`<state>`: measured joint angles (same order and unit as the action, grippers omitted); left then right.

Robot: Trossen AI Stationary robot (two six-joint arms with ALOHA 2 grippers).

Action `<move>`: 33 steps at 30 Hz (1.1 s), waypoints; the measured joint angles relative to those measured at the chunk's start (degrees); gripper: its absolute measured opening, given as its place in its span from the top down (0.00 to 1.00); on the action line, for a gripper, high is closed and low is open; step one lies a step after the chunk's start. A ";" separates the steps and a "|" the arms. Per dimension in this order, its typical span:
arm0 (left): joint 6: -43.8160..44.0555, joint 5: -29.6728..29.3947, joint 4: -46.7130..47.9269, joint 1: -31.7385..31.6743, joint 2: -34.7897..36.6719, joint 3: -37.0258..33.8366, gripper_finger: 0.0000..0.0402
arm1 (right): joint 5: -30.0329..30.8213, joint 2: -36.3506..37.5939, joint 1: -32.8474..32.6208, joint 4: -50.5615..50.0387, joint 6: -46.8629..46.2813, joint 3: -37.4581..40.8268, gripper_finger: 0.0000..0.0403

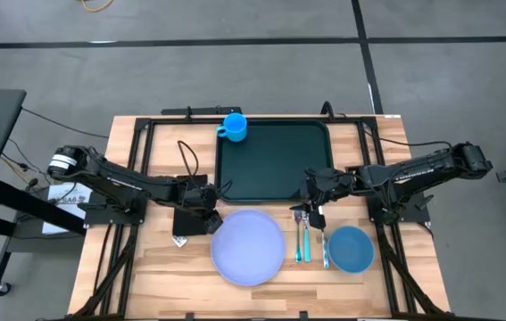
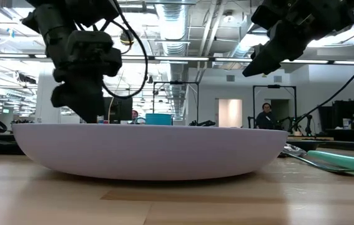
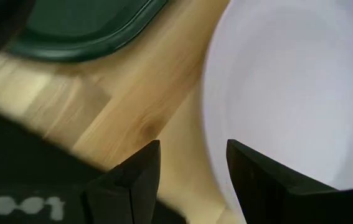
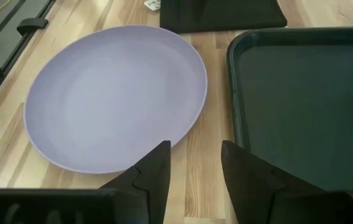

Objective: Set up tray
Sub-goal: Put the purple plate on the black tray

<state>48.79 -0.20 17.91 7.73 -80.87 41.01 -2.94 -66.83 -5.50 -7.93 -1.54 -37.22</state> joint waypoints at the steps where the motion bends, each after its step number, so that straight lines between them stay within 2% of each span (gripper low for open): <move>1: -0.06 0.02 0.44 0.00 -0.10 0.00 0.57 | 0.00 0.00 0.00 0.04 0.00 0.01 0.67; 23: -2.09 3.05 -0.88 0.00 -3.61 0.48 0.57 | 0.00 0.00 0.00 0.26 -0.07 0.01 0.67; 33: -7.42 3.93 -0.63 -0.25 -3.53 0.48 0.57 | 0.00 0.00 0.00 0.27 -0.04 0.01 0.67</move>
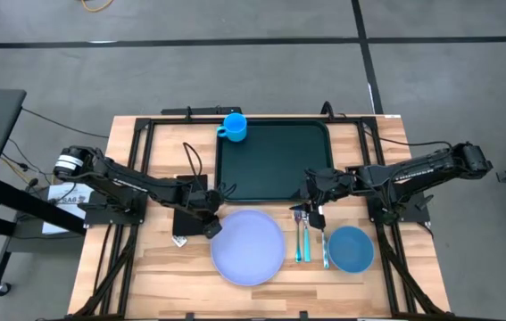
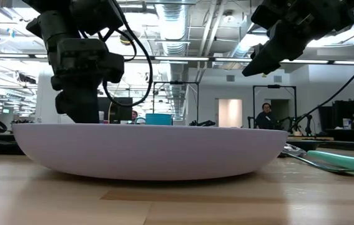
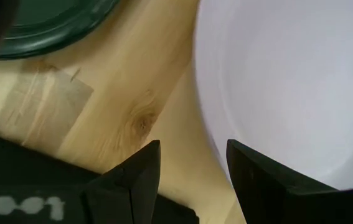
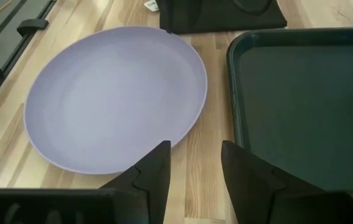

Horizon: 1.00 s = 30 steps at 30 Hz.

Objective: Set up tray
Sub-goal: Put the purple plate on the black tray

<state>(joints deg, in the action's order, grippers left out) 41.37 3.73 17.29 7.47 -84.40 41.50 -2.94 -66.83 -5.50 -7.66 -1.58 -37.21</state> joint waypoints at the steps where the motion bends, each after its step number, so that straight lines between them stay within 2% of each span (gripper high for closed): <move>1: -0.29 0.74 -0.03 -0.23 0.00 0.00 0.57 | 0.00 0.00 0.00 0.00 0.00 0.00 0.67; 11: -2.19 5.03 0.88 -2.93 0.02 0.42 0.57 | 0.00 0.00 0.00 -0.02 0.00 0.00 0.67; 18: -9.93 0.97 13.58 -3.22 0.02 10.11 0.57 | 0.00 0.00 0.00 -0.02 0.00 0.00 0.67; 26: -33.23 -9.18 31.63 1.57 0.09 24.64 0.57 | -0.02 0.00 0.00 -0.77 0.00 0.00 0.67; 28: -41.62 -10.15 33.73 3.68 0.13 26.21 0.57 | -0.02 0.00 0.00 -1.26 0.00 0.00 0.67; 30: -54.01 -11.08 34.66 6.03 0.13 26.75 0.57 | -0.02 0.00 0.00 -1.40 0.00 0.00 0.67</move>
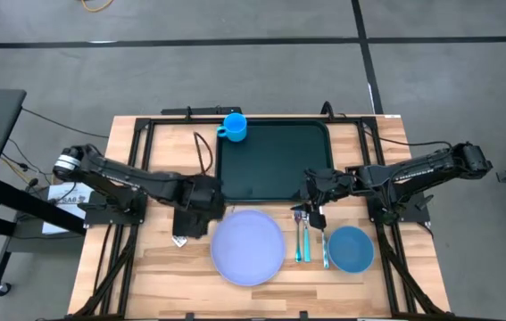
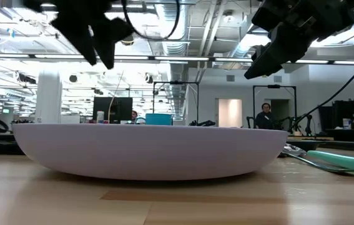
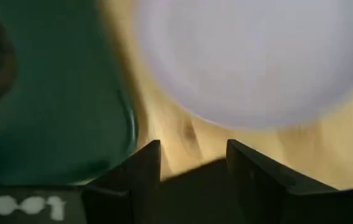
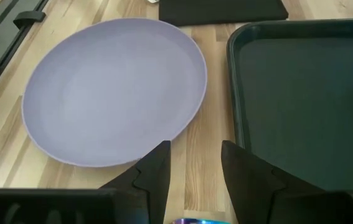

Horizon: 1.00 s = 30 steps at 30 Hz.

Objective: Set up tray
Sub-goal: Put the purple plate on the black tray

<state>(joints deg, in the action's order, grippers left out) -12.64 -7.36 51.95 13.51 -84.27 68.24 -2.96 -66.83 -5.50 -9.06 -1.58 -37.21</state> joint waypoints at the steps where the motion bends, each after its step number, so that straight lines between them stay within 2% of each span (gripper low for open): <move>1: -5.89 -0.71 0.18 1.23 0.00 0.03 0.57 | 0.01 0.00 0.00 -0.02 0.00 0.00 0.67; 6: -27.11 -8.94 -0.14 6.36 -0.09 0.03 0.57 | 0.00 0.00 0.00 -0.04 0.02 0.00 0.67; 9: -33.92 -11.41 -0.57 7.85 -0.13 0.03 0.57 | 0.00 0.00 0.00 -0.05 0.02 0.00 0.67; 19: -34.84 -9.57 -3.03 9.43 -0.95 0.00 0.57 | 0.00 0.00 0.00 -0.59 0.04 0.00 0.67; 23: -35.18 -9.89 -2.13 11.23 -5.36 -0.11 0.57 | 0.01 0.00 0.00 -0.83 0.04 0.00 0.67; 30: -41.27 -11.44 -2.17 14.82 -14.06 -0.15 0.57 | 0.00 0.00 0.00 -1.20 -0.35 0.00 0.67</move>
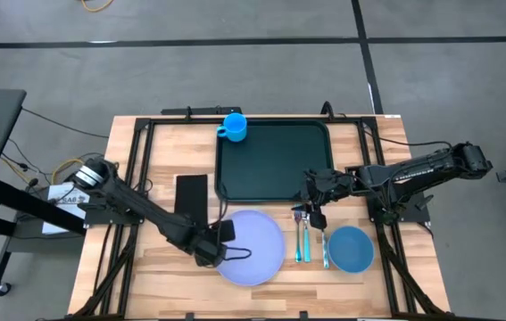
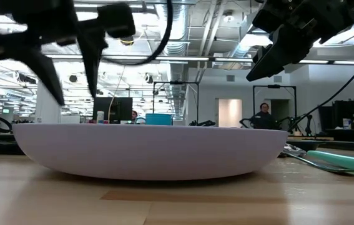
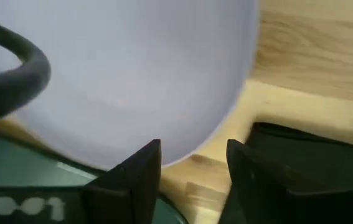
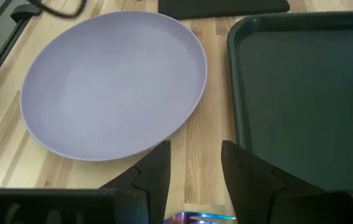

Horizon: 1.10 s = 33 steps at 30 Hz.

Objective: Set up tray
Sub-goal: Put the purple plate on the black tray

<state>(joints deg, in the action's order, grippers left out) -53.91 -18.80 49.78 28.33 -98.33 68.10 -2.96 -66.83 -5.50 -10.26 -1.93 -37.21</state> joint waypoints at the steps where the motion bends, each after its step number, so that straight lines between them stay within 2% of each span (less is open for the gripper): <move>1: -0.50 0.01 0.03 0.31 -0.58 0.00 0.57 | 0.00 0.00 0.00 -0.04 -0.02 0.00 0.67; 5: -0.90 -0.01 -0.22 0.66 -1.06 0.00 0.57 | 0.00 0.00 0.00 -0.23 -0.02 0.00 0.67; 17: -1.05 5.67 -1.88 -0.62 -1.98 0.09 0.57 | 0.00 0.00 0.00 -0.26 -0.02 0.00 0.67; 33: -2.99 5.98 -4.67 -1.48 -5.89 0.04 0.57 | -0.04 -0.02 -0.13 -0.48 -0.13 0.04 0.67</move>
<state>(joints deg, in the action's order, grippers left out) -56.90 -12.82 45.11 26.85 -104.22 68.14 -3.01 -66.85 -5.63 -10.74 -2.07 -37.17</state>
